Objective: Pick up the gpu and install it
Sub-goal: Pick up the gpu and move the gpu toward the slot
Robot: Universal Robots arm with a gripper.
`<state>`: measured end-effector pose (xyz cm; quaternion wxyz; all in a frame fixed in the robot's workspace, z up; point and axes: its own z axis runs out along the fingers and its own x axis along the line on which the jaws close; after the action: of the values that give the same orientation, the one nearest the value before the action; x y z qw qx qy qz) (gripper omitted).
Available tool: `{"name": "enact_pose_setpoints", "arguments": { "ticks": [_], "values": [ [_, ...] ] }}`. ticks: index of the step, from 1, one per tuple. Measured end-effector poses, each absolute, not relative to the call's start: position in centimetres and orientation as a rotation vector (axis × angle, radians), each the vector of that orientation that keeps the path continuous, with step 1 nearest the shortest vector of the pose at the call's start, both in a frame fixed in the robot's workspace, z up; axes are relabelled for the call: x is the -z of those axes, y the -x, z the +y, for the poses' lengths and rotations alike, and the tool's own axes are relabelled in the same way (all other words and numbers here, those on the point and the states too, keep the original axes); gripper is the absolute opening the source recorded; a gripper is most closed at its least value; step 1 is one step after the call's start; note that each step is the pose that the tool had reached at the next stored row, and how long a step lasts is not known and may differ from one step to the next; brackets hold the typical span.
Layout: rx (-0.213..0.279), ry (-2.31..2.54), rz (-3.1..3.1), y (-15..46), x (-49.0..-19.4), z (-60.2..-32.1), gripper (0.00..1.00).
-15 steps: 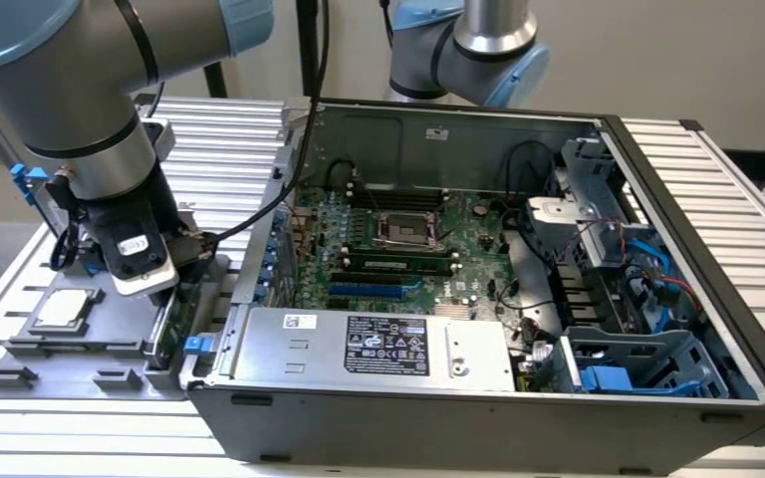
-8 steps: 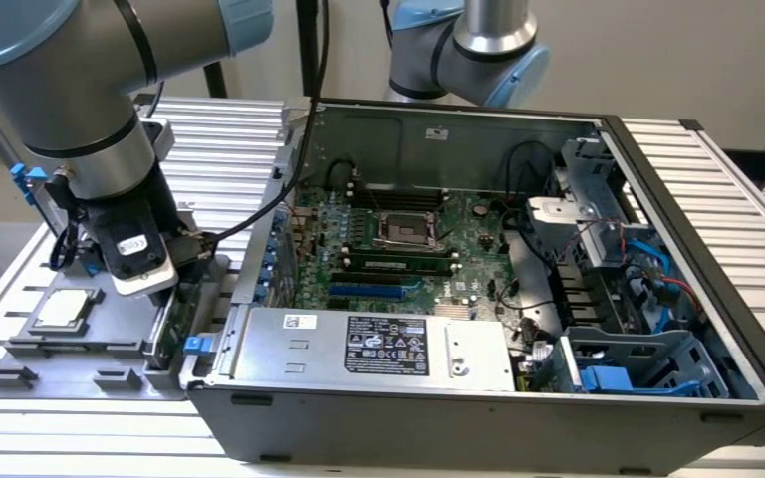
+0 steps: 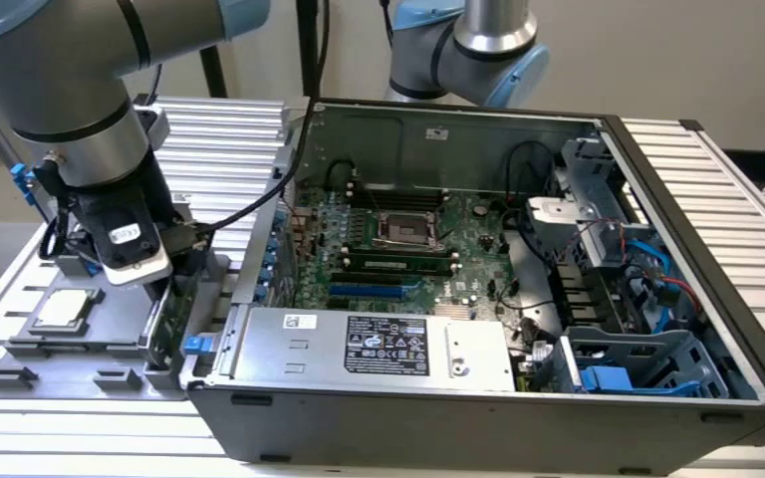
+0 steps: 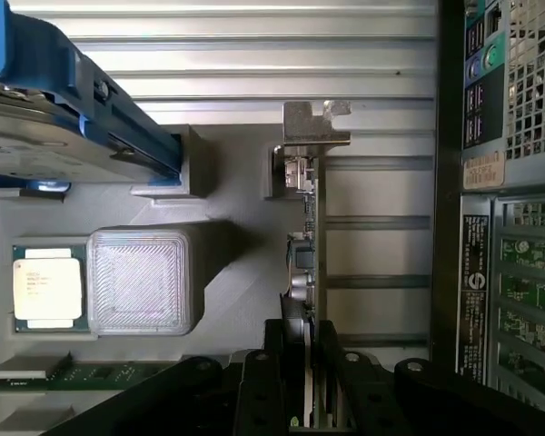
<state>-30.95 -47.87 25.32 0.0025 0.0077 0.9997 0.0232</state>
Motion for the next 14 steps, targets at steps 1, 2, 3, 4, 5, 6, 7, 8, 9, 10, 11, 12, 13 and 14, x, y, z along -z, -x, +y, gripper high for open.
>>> {"name": "enact_pose_setpoints", "arguments": {
  "ticks": [1, 2, 3, 4, 5, 6, 7, 8, 9, 10, 11, 12, 13, 14],
  "values": [
    [-0.073, -0.024, 3.136, 31.0, -25.6, -47.9, 0.27],
    [-0.073, -0.024, 3.136, 31.0, -25.9, -47.9, 0.27],
    [-0.073, -0.024, 3.136, 31.0, -26.3, -47.9, 0.27],
    [-0.073, -0.024, 3.136, 31.0, -26.7, -47.9, 0.27],
    [-0.073, -0.024, 3.136, 31.0, -27.1, -47.9, 0.27],
    [-0.073, -0.024, 3.136, 31.0, -27.6, -47.9, 0.27],
    [-0.073, -0.024, 3.136, 31.0, -28.0, -47.9, 0.27],
    [-0.073, -0.024, 3.136, 31.0, -28.5, -47.9, 0.27],
    [-0.073, -0.024, 3.136, 31.0, -29.0, -47.9, 0.27],
    [-0.073, -0.024, 3.136, 31.0, -29.4, -47.9, 0.27],
    [-0.072, -0.024, 3.136, 31.0, -29.9, -47.9, 0.27],
    [-0.073, -0.024, 3.136, 31.0, -30.3, -47.9, 0.27],
    [-0.073, -0.024, 3.136, 31.0, -30.7, -47.9, 0.27],
    [-0.073, -0.024, 3.136, 31.0, -31.2, -47.9, 0.27]
  ]
}}
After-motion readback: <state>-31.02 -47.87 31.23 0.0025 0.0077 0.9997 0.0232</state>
